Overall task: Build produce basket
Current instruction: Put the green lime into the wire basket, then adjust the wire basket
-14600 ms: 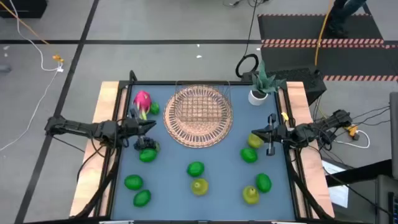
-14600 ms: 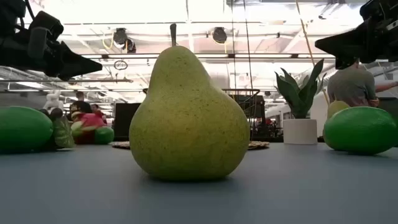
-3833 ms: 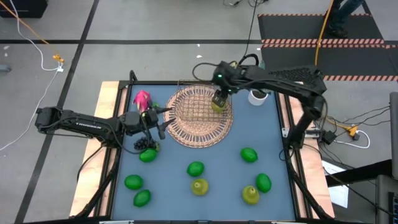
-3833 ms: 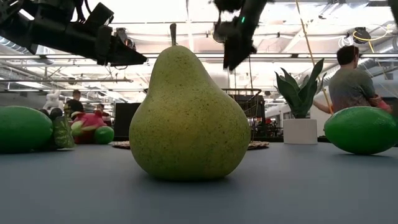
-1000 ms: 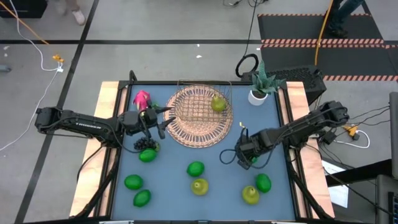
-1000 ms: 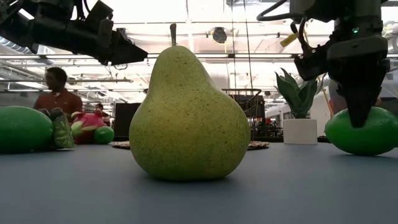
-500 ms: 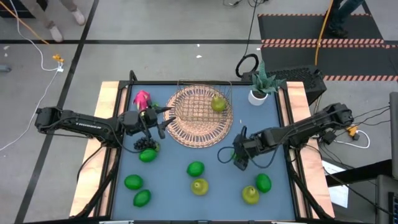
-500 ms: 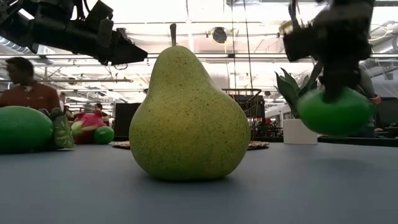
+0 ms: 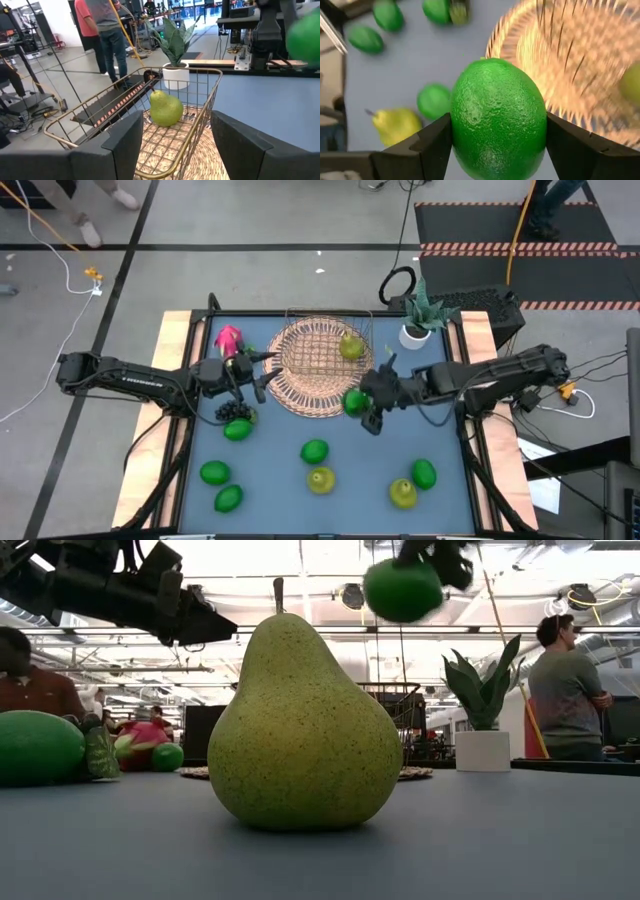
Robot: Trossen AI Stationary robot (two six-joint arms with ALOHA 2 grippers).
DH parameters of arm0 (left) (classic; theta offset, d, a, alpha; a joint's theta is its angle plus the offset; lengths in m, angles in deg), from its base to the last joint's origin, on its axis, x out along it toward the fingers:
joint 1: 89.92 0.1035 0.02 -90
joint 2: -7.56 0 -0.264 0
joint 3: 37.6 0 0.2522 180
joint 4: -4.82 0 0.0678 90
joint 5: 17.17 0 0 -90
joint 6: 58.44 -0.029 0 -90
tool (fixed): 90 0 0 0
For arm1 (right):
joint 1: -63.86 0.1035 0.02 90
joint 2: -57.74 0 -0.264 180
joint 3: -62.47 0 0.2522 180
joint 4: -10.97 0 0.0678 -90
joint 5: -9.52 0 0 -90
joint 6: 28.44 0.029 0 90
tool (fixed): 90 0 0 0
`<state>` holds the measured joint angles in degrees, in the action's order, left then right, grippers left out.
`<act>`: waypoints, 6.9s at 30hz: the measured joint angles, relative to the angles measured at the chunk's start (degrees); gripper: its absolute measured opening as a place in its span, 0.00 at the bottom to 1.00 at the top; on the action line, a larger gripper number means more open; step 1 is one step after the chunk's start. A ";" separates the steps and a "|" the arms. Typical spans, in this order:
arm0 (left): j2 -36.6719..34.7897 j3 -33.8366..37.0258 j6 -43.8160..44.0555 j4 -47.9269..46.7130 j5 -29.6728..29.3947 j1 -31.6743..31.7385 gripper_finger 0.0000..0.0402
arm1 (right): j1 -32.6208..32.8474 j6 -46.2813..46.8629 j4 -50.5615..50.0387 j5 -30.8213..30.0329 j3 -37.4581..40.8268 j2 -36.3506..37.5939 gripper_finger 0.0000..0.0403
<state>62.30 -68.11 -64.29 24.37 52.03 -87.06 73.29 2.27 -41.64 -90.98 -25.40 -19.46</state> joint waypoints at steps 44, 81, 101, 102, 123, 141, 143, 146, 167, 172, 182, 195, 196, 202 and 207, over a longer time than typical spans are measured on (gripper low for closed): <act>0.00 0.00 -3.60 0.13 -0.04 5.37 0.58 | -27.90 -26.49 -8.01 -2.23 -36.02 -36.61 0.66; 0.00 0.00 -0.97 -3.49 -0.02 5.27 0.58 | -31.87 -24.55 1.65 2.79 -15.21 -36.41 0.66; 0.00 0.00 -0.82 -2.13 -0.02 5.27 0.58 | -31.12 -24.40 -2.29 2.32 -15.19 -32.62 0.77; 0.00 0.00 -0.56 -2.16 -0.02 5.27 0.58 | -31.12 -24.32 -2.19 1.40 -15.19 -31.74 0.78; 0.00 0.02 3.02 -5.00 -0.02 5.25 0.58 | -27.68 -22.59 -3.48 -1.70 -15.24 -16.14 0.79; 0.00 0.04 9.99 -10.85 -0.04 4.82 0.58 | -9.20 -15.77 -8.85 -17.75 -13.99 -4.85 0.72; 0.00 0.04 10.61 -10.96 -0.04 4.46 0.58 | -8.76 -16.72 -9.05 -20.27 -13.99 -6.62 0.72; 0.00 0.04 10.92 -10.90 -0.04 3.86 0.58 | -10.77 -18.85 -8.74 -24.06 -13.99 -9.38 0.72; 0.00 0.04 10.00 -12.10 -0.04 2.62 0.58 | -29.93 -19.49 -21.90 0.12 -13.97 -23.67 0.72; 0.00 0.04 9.55 -12.08 -0.06 2.62 0.58 | -30.29 -24.43 -20.99 0.12 -13.96 -23.64 0.73; 0.00 0.04 9.20 -12.08 -0.06 2.62 0.58 | -30.32 -25.25 -22.62 4.54 -13.97 -23.78 0.87; 0.00 0.04 9.13 -12.00 -0.08 2.81 0.58 | -30.32 -19.58 -26.44 -7.58 -13.97 -15.62 0.87; 0.00 0.04 9.11 -11.87 -0.08 2.96 0.58 | -30.47 -18.67 -26.42 -7.41 -13.97 -14.42 0.87; 0.00 0.04 9.01 -11.40 -0.17 3.17 0.58 | -31.97 -14.34 -28.08 -6.66 -13.86 -12.26 0.83; 0.00 0.04 9.02 -10.94 -0.17 3.11 0.58 | -32.33 -11.52 -27.81 -4.33 -8.98 -12.79 0.76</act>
<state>62.30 -68.07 -55.26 13.43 51.86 -83.95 40.97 -9.25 -69.45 -95.32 -34.37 -32.25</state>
